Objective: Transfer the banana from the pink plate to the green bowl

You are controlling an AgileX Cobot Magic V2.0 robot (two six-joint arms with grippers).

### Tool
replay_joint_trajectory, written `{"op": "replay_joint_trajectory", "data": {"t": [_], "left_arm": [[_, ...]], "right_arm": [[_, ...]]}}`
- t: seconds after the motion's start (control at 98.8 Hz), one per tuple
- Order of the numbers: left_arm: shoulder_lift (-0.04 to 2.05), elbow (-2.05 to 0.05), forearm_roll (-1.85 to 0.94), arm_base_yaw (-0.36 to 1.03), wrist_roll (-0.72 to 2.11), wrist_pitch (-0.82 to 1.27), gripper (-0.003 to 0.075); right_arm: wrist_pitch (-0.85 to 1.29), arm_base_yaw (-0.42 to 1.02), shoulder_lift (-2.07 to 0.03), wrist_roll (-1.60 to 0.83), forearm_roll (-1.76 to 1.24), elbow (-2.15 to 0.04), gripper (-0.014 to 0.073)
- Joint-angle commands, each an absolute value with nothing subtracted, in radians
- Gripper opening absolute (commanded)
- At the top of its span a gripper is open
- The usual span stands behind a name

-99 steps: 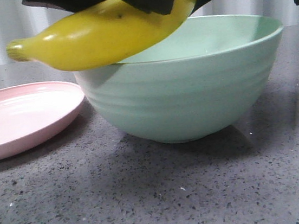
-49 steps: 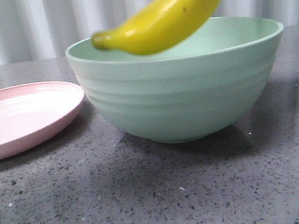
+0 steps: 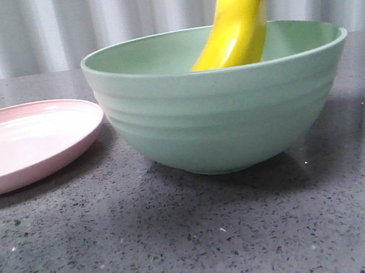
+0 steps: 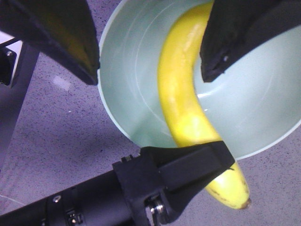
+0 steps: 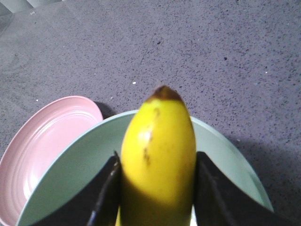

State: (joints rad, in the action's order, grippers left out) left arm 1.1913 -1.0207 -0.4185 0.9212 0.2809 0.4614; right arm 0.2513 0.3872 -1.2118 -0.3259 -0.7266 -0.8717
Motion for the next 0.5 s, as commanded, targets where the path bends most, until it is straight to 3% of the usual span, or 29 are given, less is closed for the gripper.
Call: {"op": "replay_joint_trajectory", "data": {"t": [0.0, 0.192, 0.486], "left_arm": [[1.166, -1.056, -0.443, 0.922, 0.280, 0.398, 0.0430], [1.166, -1.056, -0.443, 0.922, 0.280, 0.398, 0.0430], [1.166, -1.056, -0.443, 0.922, 0.280, 0.391, 0.0426]], "right_arm": [[0.170, 0.388, -1.191, -0.339, -0.715, -0.903, 0.0267], [0.149, 0.388, -1.184, -0.339, -0.687, -0.903, 0.0384], [0.142, 0.386, -1.160, -0.339, -0.640, -0.903, 0.0387]]}}
